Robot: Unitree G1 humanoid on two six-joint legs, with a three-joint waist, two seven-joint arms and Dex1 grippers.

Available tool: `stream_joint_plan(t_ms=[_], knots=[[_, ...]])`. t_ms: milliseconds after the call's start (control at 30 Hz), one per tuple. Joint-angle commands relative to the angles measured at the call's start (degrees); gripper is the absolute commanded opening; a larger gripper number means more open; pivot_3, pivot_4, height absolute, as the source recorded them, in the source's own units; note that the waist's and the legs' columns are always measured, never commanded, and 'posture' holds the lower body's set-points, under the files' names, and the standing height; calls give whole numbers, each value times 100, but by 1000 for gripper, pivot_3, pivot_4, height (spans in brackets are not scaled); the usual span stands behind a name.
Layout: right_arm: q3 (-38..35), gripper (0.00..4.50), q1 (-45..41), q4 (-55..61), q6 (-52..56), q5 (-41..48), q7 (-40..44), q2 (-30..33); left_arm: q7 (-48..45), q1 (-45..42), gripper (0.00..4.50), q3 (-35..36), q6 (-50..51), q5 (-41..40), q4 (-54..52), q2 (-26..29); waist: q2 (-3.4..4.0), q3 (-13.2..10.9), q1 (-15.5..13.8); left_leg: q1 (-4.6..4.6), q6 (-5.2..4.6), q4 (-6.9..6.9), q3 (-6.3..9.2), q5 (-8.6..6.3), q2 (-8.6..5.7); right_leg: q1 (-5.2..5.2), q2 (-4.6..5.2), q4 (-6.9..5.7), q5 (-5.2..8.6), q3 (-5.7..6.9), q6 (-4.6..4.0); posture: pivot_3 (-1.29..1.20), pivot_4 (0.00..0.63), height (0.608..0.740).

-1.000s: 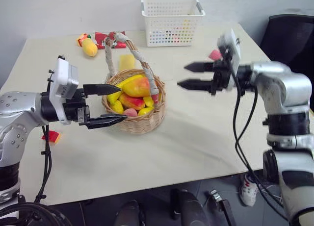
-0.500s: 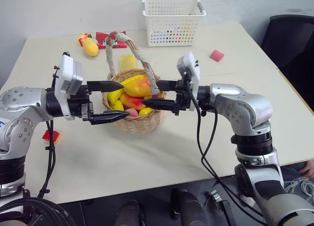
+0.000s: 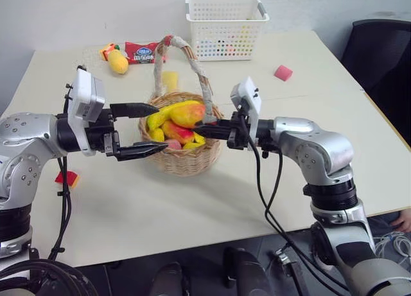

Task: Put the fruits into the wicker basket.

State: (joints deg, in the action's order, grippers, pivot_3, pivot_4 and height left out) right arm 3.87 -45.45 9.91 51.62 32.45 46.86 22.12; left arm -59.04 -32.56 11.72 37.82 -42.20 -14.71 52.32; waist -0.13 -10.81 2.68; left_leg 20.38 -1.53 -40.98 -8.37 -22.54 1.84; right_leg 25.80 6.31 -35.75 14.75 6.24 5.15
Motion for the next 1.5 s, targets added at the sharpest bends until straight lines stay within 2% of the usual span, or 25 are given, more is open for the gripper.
stream_joint_plan(t_ms=[33,267,400,533,733,800,867,1000,1167,1233,1300,1433,1500], knots=[[-701,255,68,674,-30,406,-21,356,-90,-249,4500,-101,-148,53,80,-94,0,0,-36,0,0,0,0,0,-1,0,0,0,0,0,0,0,150,740],[-2394,254,583,1105,294,624,-394,1999,-263,-594,4500,-436,-272,154,366,-462,0,0,-189,8,-5,-1,-4,0,-4,-2,2,11,-1,6,1,0,150,740],[-3308,254,1590,1117,338,552,-276,2825,-388,-748,4500,-587,-342,228,557,-672,0,0,-258,7,-5,4,-12,0,-3,-3,-2,17,-1,7,1,0,150,740],[-3896,254,2493,1085,130,421,-438,2853,-461,-817,4500,-680,-411,312,658,-783,-1,-1,-246,5,-6,1,-22,0,-2,-8,-5,16,-2,6,3,0,150,740],[-4168,254,3218,971,-274,245,-751,2524,-557,-853,4500,-723,-415,352,722,-843,0,-1,-249,-20,-10,-1,-13,3,-3,-19,-5,8,-8,-20,13,0,150,740],[-4329,979,3391,994,-187,368,-758,2485,-577,-859,4500,-725,-400,349,730,-845,0,-1,-257,-19,-10,-1,-11,3,-3,-19,-5,8,-8,-22,13,0,150,740],[-4608,1420,3599,1109,-40,619,-670,2525,-609,-877,4500,-731,-401,358,765,-844,0,-1,-267,-17,-11,-1,-8,3,-4,-19,-4,10,-8,-20,13,0,150,740],[-5397,2745,4210,1461,289,1105,-305,2819,-690,-901,4500,-730,-423,388,876,-833,0,-1,-305,-12,-12,-1,-6,4,-4,-20,-6,14,-8,-14,13,0,150,740],[-7222,4260,5408,1281,901,1618,932,3558,-831,-882,4500,-732,-515,472,1058,-835,1,-1,-369,-19,-18,-2,-2,3,-7,-29,-5,20,-10,-20,17,0,150,740],[-8063,4392,5815,804,1212,1674,1502,3971,-889,-886,4500,-727,-541,481,1127,-826,-1,-2,-386,-22,-20,-4,-1,2,-5,-34,-6,33,-10,-22,17,0,150,740],[-8532,4392,6025,427,1351,1663,1773,4231,-929,-896,4500,-724,-554,491,1173,-824,-3,-1,-384,-25,-26,-6,-3,-1,-6,-35,-4,41,-11,-29,19,0,150,740],[-8699,4392,6084,125,1292,1617,1885,4368,-988,-909,4500,-736,-570,502,1212,-829,-13,4,-364,-27,-29,-5,-2,-2,0,-36,-1,43,-13,-30,20,0,150,740],[-8433,4392,5874,205,1204,1685,1678,4258,-1021,-848,4500,-799,-624,567,1134,-816,-12,4,-353,-27,-29,-5,-1,-2,3,-36,3,41,-13,-31,20,0,150,740]])
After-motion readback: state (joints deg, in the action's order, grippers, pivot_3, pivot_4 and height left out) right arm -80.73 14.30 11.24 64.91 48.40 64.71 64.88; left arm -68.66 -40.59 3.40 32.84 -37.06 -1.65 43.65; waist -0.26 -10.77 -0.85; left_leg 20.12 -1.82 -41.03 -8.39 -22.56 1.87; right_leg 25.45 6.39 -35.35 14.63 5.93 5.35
